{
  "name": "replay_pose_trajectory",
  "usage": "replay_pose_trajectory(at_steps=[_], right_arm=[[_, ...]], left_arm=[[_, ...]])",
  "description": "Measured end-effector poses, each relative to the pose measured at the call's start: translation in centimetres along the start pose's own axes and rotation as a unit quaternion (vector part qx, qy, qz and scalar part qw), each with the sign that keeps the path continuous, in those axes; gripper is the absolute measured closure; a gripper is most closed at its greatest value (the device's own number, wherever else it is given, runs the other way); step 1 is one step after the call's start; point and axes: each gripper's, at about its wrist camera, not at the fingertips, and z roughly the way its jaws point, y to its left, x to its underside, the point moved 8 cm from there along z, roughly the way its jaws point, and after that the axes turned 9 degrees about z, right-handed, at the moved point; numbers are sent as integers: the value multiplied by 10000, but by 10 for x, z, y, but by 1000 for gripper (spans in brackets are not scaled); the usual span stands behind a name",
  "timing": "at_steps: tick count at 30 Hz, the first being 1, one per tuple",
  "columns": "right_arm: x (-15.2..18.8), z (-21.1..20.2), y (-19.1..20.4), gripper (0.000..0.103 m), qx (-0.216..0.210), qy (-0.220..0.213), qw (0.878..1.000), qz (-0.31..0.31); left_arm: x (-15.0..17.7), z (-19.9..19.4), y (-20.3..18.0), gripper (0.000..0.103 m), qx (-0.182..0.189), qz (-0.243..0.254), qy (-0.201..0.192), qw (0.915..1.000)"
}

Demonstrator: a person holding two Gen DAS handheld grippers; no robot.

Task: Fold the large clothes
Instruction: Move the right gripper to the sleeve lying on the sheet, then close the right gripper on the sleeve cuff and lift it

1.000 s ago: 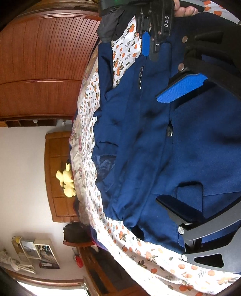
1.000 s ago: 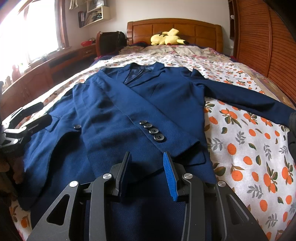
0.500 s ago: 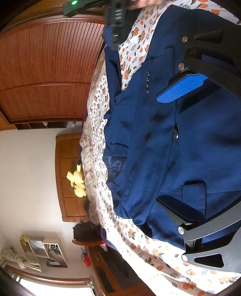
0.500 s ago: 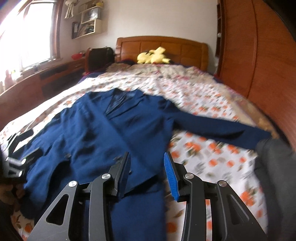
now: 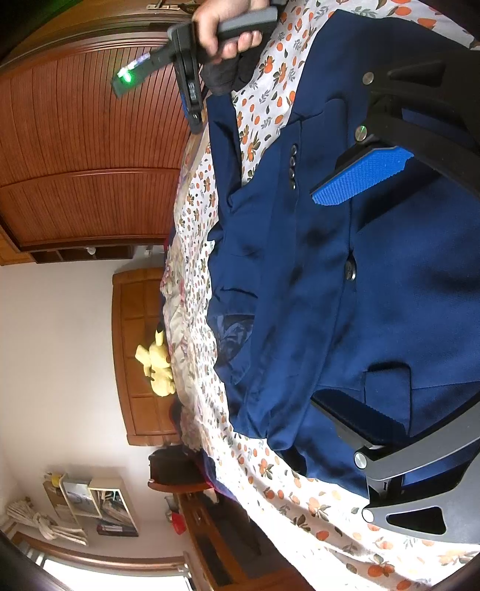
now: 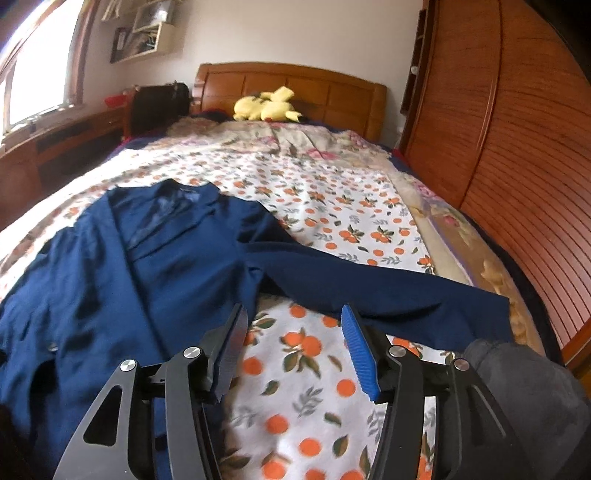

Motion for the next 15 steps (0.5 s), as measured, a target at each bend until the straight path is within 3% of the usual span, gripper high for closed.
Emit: replay_pose_trajectory(at_steps=[2, 6, 15], right_arm=[[0, 17, -8, 51, 91, 107, 9999, 19], [4, 59, -23, 33, 320, 460, 9984, 43], [21, 137, -54, 32, 830, 1232, 9889, 51]], left_arm=[[0, 0, 0, 3, 2, -4, 8, 10000], [0, 0, -1, 3, 8, 4, 24, 10000], [1, 4, 0, 3, 50, -22, 96, 9999]])
